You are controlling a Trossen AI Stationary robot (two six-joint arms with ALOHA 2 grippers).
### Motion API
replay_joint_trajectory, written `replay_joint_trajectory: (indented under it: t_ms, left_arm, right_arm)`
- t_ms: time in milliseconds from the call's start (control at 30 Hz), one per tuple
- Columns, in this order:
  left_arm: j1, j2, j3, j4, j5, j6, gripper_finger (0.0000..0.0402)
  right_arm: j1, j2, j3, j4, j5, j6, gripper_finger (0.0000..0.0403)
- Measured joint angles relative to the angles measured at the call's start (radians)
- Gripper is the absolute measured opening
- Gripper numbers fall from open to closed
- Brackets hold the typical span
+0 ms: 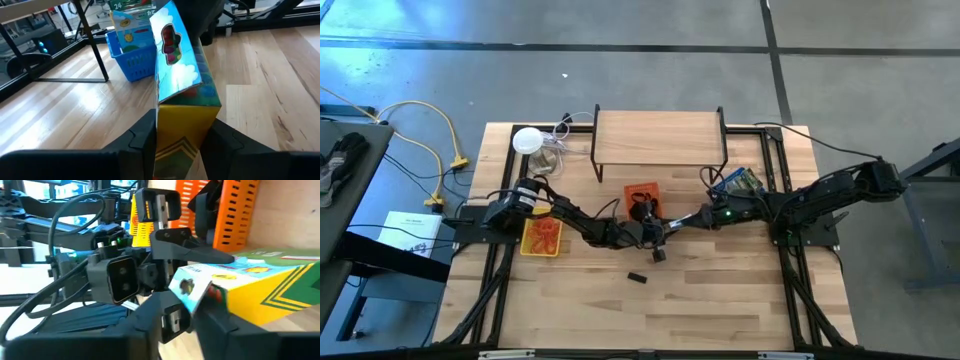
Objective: Pick & Place Office Desk Supplies
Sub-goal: Put the yellow crayon box into the blue bin
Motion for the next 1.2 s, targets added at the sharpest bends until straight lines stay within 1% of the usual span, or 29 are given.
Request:
replay_joint_trajectory:
  t_ms: [167,300,400,433,600,700,733,800,867,967,1033,1133,1200]
  left_arm:
    - [0.0,0.0,0.0,0.002,-0.002,0.026,0.0109]
    - [-0.008,0.0,0.0,0.003,-0.004,0.052,0.0109]
    - [-0.019,0.0,0.0,0.007,-0.004,0.052,0.0109]
    - [-0.024,0.0,0.0,0.011,-0.004,0.052,0.0109]
    - [-0.064,-0.036,-0.001,-0.005,-0.005,0.052,0.0109]
    - [-0.103,-0.101,0.0,-0.072,-0.005,0.052,0.0109]
    - [-0.115,-0.131,0.0,-0.12,-0.005,0.047,0.0109]
    - [-0.137,-0.191,0.0,-0.222,0.001,0.008,0.011]
    - [-0.151,-0.268,0.0,-0.355,0.028,-0.056,0.0111]
    - [-0.153,-0.381,0.0,-0.519,0.143,-0.188,0.0112]
    - [-0.142,-0.439,0.0,-0.589,0.244,-0.283,0.0112]
    - [-0.129,-0.495,0.0,-0.621,0.386,-0.375,0.0112]
    - [-0.126,-0.505,0.0,-0.605,0.439,-0.407,0.0112]
  right_arm:
    - [0.013,0.0,0.0,0.06,-0.039,0.008,0.0161]
    - [0.013,0.0,0.0,0.148,-0.147,-0.008,0.019]
    - [0.02,0.0,0.0,0.187,-0.226,-0.01,0.0196]
    - [0.029,0.0,0.0,0.206,-0.238,-0.014,0.0196]
    - [0.11,0.0,0.0,0.292,-0.251,-0.067,0.0193]
    - [0.191,0.0,0.0,0.366,-0.253,-0.137,0.0192]
    - [0.225,0.0,0.0,0.391,-0.252,-0.175,0.0192]
    - [0.306,-0.001,0.0,0.416,-0.225,-0.279,0.0192]
    - [0.391,0.0,0.0,0.415,-0.169,-0.41,0.0193]
    - [0.5,0.0,0.0,0.397,-0.069,-0.623,0.0193]
    - [0.562,0.006,0.0,0.394,0.043,-0.751,0.0193]
    - [0.622,0.025,0.0,0.405,0.222,-0.889,0.0193]
    - [0.633,0.037,0.0,0.416,0.33,-0.945,0.0193]
